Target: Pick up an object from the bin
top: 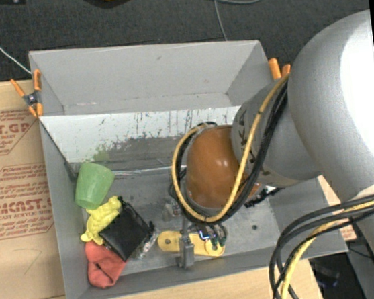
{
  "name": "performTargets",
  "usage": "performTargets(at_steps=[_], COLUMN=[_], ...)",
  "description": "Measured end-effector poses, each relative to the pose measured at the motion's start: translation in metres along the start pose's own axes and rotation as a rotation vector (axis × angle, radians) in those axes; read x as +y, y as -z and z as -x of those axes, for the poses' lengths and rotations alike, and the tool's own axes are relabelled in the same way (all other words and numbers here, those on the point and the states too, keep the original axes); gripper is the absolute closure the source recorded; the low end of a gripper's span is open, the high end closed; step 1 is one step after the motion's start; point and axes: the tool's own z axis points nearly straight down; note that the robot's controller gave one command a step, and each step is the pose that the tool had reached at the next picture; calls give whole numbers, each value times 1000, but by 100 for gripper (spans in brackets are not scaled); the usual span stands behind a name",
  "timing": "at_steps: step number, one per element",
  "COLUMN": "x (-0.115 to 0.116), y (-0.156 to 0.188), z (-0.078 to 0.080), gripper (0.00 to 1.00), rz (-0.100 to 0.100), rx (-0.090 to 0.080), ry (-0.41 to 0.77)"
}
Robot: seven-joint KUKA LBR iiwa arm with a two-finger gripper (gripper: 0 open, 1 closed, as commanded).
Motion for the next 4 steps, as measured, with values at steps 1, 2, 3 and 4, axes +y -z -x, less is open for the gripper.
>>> performTargets(at_steps=[1,2,3,4], x=[20,20,20,-58], y=[9,12,12,17], z=[-11,-6,-6,-7], gripper=[100,0,0,0], rz=[2,2,2,-1], rx=[10,-9,-8,-14], ry=[267,264,265,294])
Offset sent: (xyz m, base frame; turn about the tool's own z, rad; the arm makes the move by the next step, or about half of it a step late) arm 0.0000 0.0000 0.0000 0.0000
